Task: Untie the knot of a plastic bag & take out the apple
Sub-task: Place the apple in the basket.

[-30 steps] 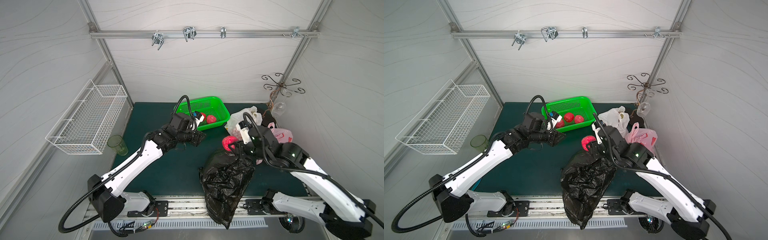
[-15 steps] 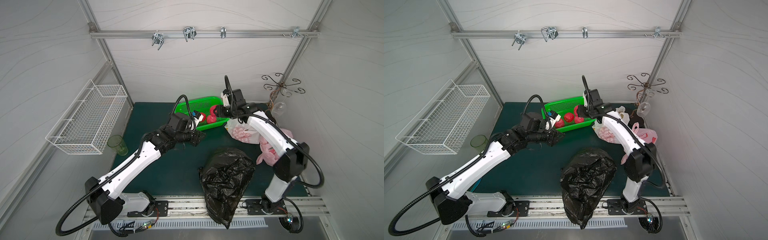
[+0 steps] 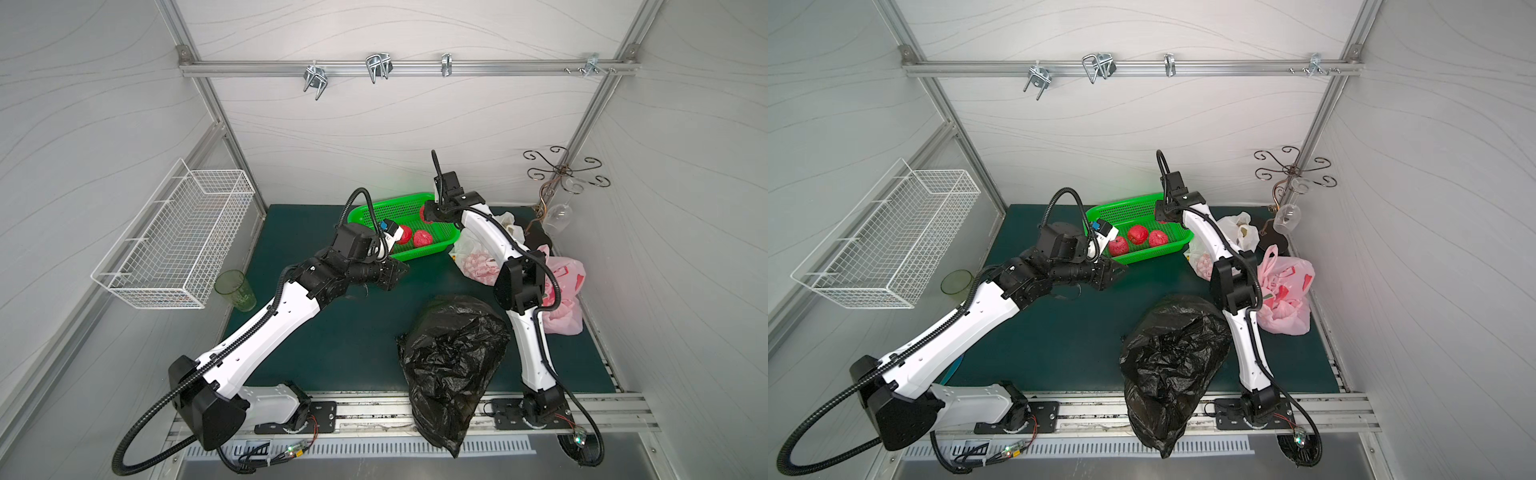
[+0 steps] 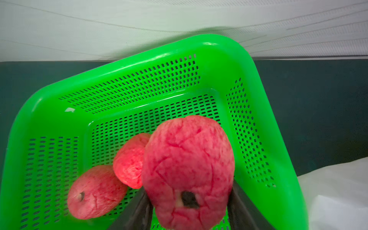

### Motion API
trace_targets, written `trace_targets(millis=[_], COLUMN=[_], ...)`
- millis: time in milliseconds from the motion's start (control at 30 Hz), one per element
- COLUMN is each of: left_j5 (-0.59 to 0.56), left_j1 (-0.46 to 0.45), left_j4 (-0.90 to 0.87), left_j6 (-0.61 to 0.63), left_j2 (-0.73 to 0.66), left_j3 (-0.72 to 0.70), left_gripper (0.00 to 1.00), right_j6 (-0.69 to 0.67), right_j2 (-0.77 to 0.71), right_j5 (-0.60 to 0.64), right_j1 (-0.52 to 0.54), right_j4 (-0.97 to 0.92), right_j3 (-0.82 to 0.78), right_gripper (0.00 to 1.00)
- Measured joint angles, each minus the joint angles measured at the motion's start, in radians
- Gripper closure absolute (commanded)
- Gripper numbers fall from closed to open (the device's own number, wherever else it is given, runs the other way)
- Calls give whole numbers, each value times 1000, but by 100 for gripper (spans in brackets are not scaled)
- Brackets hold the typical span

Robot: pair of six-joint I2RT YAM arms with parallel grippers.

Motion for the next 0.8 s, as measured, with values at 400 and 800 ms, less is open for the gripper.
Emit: trace_targets(millis=[400, 800], left_j5=[16, 16], left_j1=[10, 10], left_j4=[7, 7], left_j6=[-3, -3], left_j2=[0, 0], left_j3=[-3, -3], left_gripper=[63, 63], right_j6=[-22, -27], right_j2=[83, 83], right_j5=[38, 41], right_j1=[-5, -14], right_j4=[-39, -69], right_j3=[46, 49], right_gripper=[42, 22])
